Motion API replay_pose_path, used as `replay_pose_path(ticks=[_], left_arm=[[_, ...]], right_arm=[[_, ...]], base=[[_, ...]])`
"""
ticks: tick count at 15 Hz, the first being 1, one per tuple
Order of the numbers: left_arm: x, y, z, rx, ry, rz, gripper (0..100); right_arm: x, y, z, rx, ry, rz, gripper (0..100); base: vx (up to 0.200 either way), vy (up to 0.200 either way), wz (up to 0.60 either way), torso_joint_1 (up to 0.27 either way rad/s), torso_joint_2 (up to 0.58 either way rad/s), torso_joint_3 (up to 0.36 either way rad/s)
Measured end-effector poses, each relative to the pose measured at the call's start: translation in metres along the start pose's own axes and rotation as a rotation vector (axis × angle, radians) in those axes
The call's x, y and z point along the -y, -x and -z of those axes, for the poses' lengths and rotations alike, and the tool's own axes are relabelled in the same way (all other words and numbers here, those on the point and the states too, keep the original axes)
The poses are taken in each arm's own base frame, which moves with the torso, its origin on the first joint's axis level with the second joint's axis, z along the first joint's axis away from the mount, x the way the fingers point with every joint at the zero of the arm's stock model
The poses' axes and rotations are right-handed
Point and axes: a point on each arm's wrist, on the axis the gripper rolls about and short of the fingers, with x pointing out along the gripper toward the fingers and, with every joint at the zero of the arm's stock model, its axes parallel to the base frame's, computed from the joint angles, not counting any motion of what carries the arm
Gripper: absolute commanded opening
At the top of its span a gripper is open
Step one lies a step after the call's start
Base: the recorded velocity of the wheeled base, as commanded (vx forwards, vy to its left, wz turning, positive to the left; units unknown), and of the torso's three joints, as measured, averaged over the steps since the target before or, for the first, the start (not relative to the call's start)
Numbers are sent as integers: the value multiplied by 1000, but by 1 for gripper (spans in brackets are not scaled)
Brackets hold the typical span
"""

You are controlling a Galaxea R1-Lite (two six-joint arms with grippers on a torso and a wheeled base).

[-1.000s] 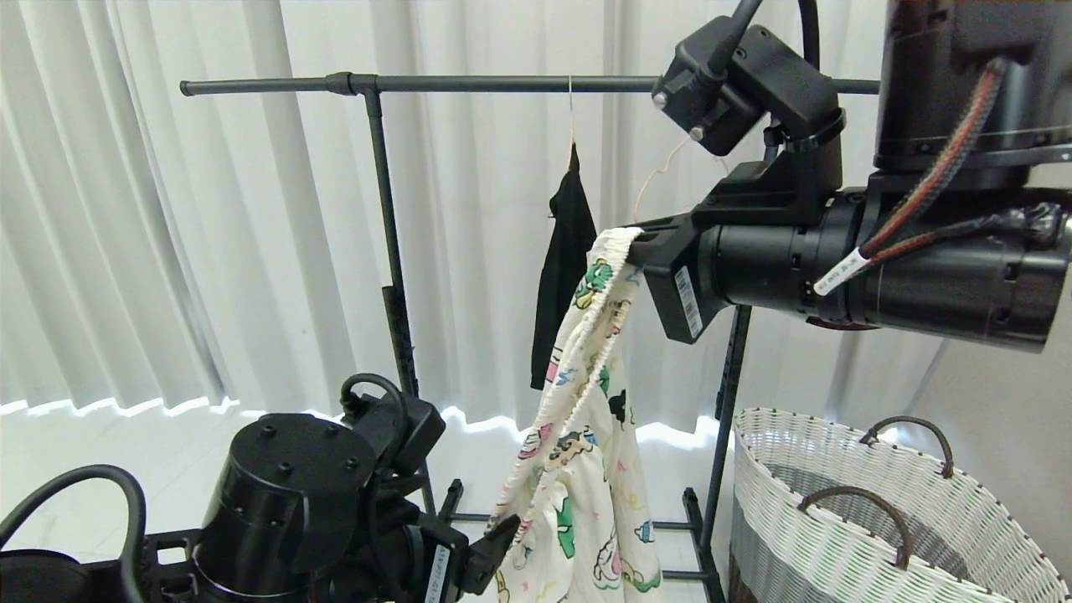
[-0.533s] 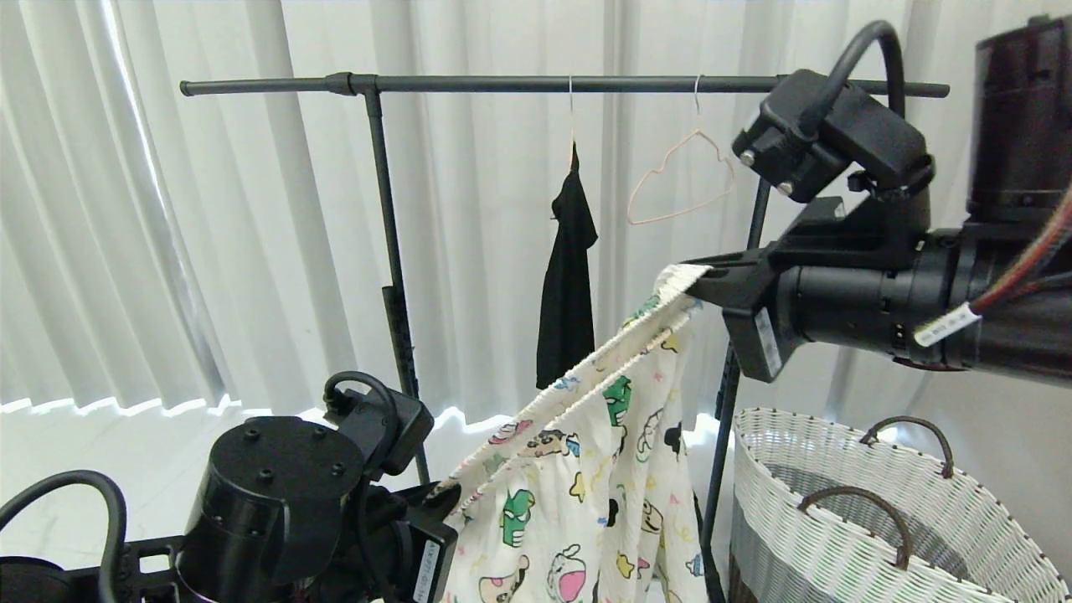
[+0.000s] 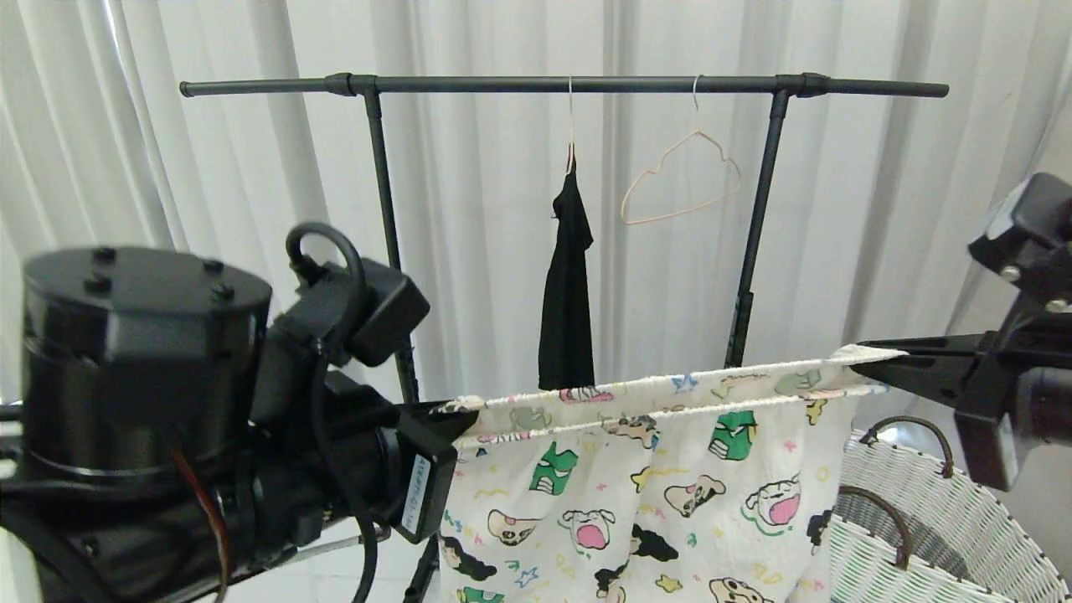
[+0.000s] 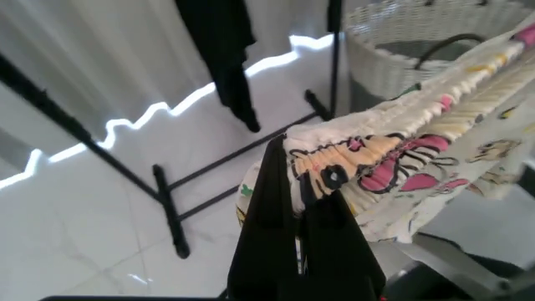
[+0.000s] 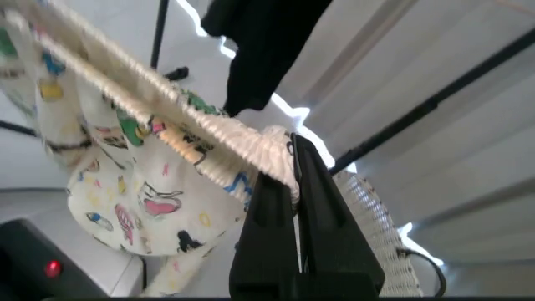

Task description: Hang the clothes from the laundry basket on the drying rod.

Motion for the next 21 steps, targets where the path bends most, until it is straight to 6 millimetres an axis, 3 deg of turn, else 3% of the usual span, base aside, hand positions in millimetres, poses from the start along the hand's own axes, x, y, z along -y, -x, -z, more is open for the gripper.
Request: replay_pose_path(ticks=[3,6,11,14,21], left_arm=[[-3,40,-54,17,2,154,0],[-10,67,-85,82,12,182,0],[-14,80,-89,125,12,114,0],[-16,78,-83,105,-30,18,0],[-14,79,-72,79,-53,17,0]], right_arm=[[11,19,-6,66,-25,49,0],[25,32,-30,155,-51,105,0],[35,39,-57,230,-55,122,0],[33,45,-59,208,-44,99,0],[31,44,-60,212,-40,86,0]], base=[[0,0,0,0,0,0],[0,0,0,0,0,0],[0,0,0,0,0,0],[0,0,0,0,0,0],[0,0,0,0,0,0]])
